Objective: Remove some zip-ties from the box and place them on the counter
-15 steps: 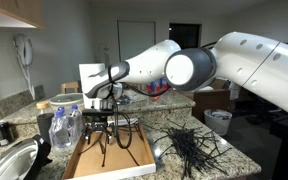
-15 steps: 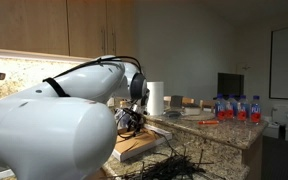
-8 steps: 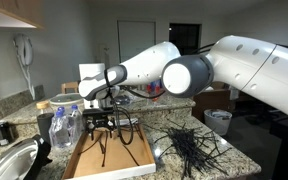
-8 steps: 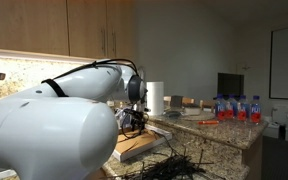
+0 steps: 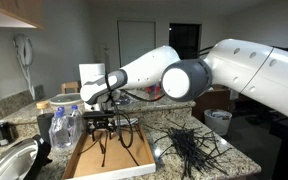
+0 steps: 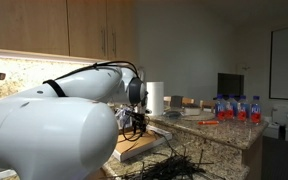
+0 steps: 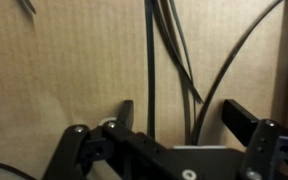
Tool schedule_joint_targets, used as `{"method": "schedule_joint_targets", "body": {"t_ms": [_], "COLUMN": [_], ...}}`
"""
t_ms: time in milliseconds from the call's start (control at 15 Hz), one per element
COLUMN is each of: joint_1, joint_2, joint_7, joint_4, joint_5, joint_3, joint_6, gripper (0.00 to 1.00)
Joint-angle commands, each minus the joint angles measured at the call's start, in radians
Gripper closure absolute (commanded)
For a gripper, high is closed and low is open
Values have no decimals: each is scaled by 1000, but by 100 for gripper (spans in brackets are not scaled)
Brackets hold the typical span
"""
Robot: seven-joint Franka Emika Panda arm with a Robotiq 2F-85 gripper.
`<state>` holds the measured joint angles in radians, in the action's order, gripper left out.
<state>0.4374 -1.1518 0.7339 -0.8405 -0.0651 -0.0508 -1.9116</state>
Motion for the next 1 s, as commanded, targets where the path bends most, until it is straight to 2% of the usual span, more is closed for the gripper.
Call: {"method": "schedule_joint_targets", "body": {"t_ms": [0, 200, 600, 733, 933], "joint_1": [14, 21, 26, 26, 28], "joint_2": [-5, -2, 0, 3, 10], "joint_7": [0, 4, 12, 15, 20], "joint_4": [-1, -4, -20, -23, -28], "joint_5": [23, 25, 11, 11, 13], "joint_3": [18, 28, 36, 38, 42], "joint_6": [-56, -84, -120, -131, -132], "gripper": [38, 60, 97, 100, 97]}}
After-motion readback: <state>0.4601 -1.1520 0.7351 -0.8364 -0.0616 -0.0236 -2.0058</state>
